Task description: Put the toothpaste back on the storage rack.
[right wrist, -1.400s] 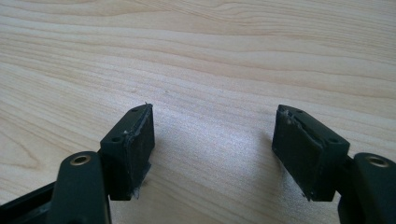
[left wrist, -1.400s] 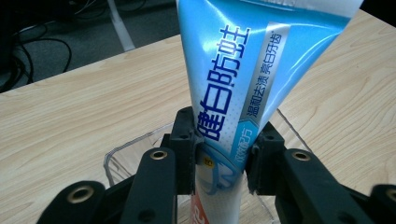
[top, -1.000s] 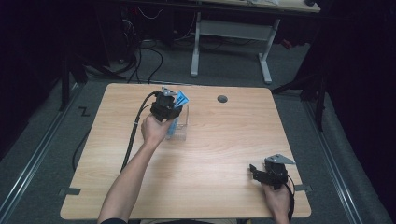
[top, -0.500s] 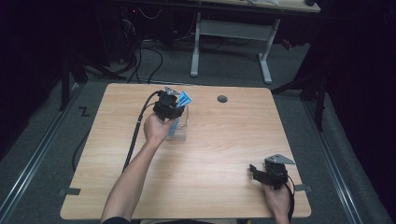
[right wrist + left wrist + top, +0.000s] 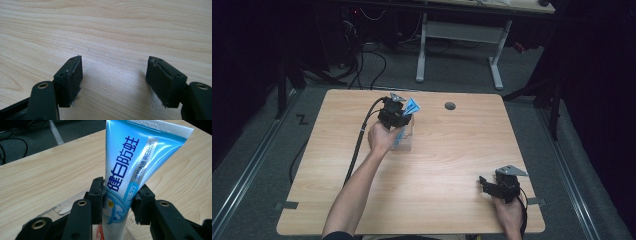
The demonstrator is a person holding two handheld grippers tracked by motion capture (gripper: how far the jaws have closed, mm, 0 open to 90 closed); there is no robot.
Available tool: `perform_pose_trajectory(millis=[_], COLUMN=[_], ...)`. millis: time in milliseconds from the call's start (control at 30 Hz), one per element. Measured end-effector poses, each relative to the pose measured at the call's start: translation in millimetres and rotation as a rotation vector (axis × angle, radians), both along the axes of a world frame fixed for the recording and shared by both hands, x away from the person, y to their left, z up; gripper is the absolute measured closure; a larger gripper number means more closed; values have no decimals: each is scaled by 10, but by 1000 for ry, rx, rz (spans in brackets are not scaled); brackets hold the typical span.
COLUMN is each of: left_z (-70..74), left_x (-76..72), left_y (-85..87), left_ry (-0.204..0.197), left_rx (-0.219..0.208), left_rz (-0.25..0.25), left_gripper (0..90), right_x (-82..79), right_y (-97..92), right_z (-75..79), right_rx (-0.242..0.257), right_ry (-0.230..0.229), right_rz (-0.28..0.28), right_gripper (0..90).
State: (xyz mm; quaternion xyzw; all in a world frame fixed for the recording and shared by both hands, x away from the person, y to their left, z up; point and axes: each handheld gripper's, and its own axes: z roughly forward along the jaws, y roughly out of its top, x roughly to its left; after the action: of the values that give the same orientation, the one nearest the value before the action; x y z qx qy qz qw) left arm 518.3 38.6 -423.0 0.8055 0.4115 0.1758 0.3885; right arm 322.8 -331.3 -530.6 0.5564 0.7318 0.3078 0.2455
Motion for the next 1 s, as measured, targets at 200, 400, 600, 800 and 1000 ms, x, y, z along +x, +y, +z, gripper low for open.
perform_pose_trajectory(millis=[200,400,600,800,1000], left_z=[7,64,98,129,191], left_x=[-7,-58,-101,-149,-230], left_y=[4,35,81,135,194], left_ry=[8,-15,-31,-42,-69], left_rx=[-2,6,7,5,5], left_rz=[-2,-4,-5,-3,0], left_gripper=[626,562,524,509,503], right_x=[0,0,0,0,0], right_y=[0,-1,0,0,0], right_z=[0,0,0,0,0], right_rx=[0,-1,0,0,1], right_ry=[0,0,0,0,0], right_rz=[0,1,0,0,1], right_gripper=[297,297,297,297,297])
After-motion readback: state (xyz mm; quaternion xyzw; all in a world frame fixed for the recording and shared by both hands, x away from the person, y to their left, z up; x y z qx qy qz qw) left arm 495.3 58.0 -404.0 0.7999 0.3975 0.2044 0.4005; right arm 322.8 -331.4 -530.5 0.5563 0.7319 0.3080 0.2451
